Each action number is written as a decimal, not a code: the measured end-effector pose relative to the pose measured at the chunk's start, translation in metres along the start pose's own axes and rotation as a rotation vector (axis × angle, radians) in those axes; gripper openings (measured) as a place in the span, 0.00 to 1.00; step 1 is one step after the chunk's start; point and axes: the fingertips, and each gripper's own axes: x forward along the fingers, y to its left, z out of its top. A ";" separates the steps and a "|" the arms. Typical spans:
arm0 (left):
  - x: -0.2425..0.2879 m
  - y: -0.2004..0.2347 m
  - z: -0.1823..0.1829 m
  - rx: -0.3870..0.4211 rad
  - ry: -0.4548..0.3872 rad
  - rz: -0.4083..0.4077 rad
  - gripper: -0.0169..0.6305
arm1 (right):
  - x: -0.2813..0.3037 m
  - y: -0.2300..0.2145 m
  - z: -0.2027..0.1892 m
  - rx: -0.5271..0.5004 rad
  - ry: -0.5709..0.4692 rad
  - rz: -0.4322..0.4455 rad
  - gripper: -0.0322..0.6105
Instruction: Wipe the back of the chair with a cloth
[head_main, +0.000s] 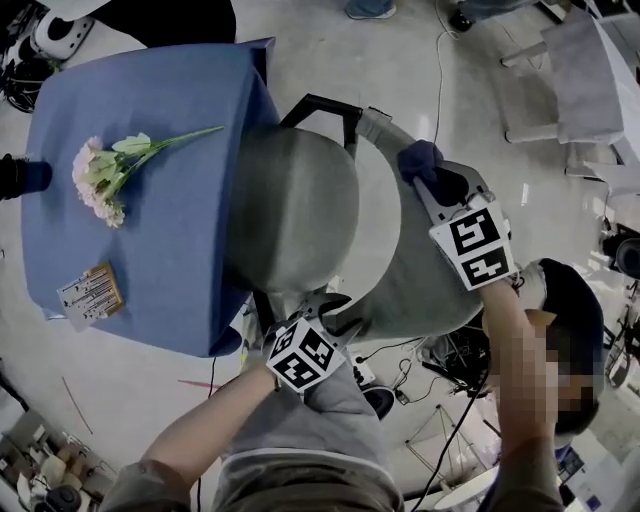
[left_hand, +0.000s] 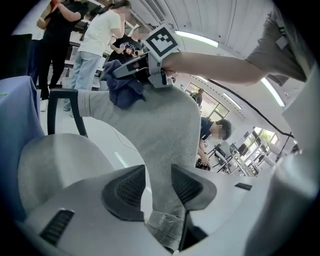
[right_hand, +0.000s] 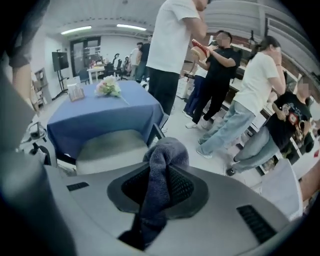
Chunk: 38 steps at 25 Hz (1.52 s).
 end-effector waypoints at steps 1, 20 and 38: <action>0.002 -0.001 -0.001 -0.009 -0.001 -0.003 0.30 | 0.007 -0.001 0.001 -0.032 0.008 -0.004 0.19; 0.001 0.013 0.005 -0.108 -0.043 -0.022 0.27 | 0.070 0.004 -0.072 -0.613 0.514 0.050 0.19; -0.018 0.026 -0.007 -0.088 -0.027 -0.027 0.26 | -0.098 0.103 -0.134 -0.653 0.760 0.325 0.18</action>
